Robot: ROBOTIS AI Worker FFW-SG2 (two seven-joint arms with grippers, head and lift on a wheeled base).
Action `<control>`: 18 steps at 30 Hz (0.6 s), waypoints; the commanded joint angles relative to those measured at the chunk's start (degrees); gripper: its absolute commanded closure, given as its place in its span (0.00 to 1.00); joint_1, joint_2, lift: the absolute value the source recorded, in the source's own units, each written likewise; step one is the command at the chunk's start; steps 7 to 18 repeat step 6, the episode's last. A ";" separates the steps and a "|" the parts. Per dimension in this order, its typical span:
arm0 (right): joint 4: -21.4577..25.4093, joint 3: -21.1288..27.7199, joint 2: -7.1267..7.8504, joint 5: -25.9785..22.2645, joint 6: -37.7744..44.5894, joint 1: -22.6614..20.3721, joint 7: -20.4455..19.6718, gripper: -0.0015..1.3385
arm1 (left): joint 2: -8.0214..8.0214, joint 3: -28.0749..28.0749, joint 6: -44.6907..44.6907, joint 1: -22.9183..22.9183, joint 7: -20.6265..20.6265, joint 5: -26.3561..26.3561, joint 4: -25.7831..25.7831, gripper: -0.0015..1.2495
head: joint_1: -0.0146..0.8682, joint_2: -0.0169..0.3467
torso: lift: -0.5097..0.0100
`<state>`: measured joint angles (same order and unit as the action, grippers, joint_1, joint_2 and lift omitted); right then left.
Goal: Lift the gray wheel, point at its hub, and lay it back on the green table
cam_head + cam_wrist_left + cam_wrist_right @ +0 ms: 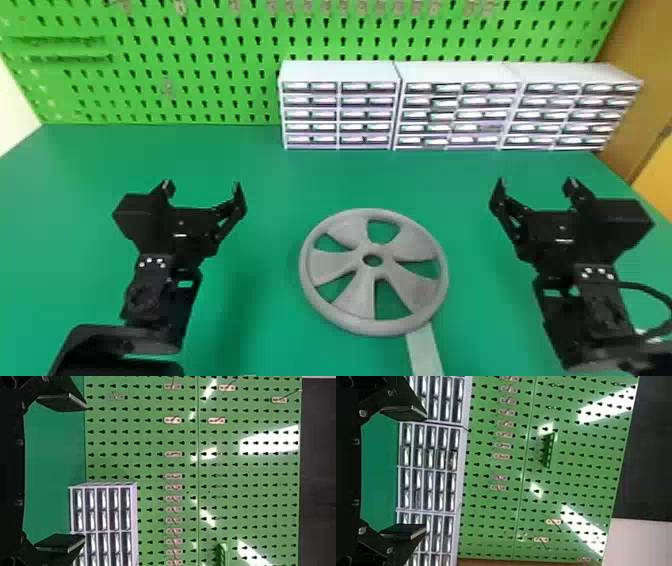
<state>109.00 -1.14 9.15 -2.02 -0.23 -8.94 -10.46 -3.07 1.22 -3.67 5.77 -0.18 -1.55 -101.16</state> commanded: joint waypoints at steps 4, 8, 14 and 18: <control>-0.02 0.08 -0.01 0.00 0.05 -0.02 0.00 0.22 | 0.00 0.10 -0.72 -0.06 0.01 -0.65 0.00 0.10 | 0.80 0.18 | 0.80; 0.07 0.08 -0.01 0.00 -0.04 -0.02 0.00 0.22 | 0.00 0.19 -0.90 -0.23 0.01 -0.92 0.00 0.10 | 0.80 0.18 | 0.80; 0.07 0.08 -0.01 0.00 -0.04 -0.02 0.00 0.22 | 0.00 0.19 -0.90 -0.23 0.01 -0.92 0.00 0.10 | 0.80 0.18 | 0.80; 0.07 0.08 -0.01 0.00 -0.04 -0.02 0.00 0.22 | 0.00 0.19 -0.90 -0.23 0.01 -0.92 0.00 0.10 | 0.80 0.18 | 0.80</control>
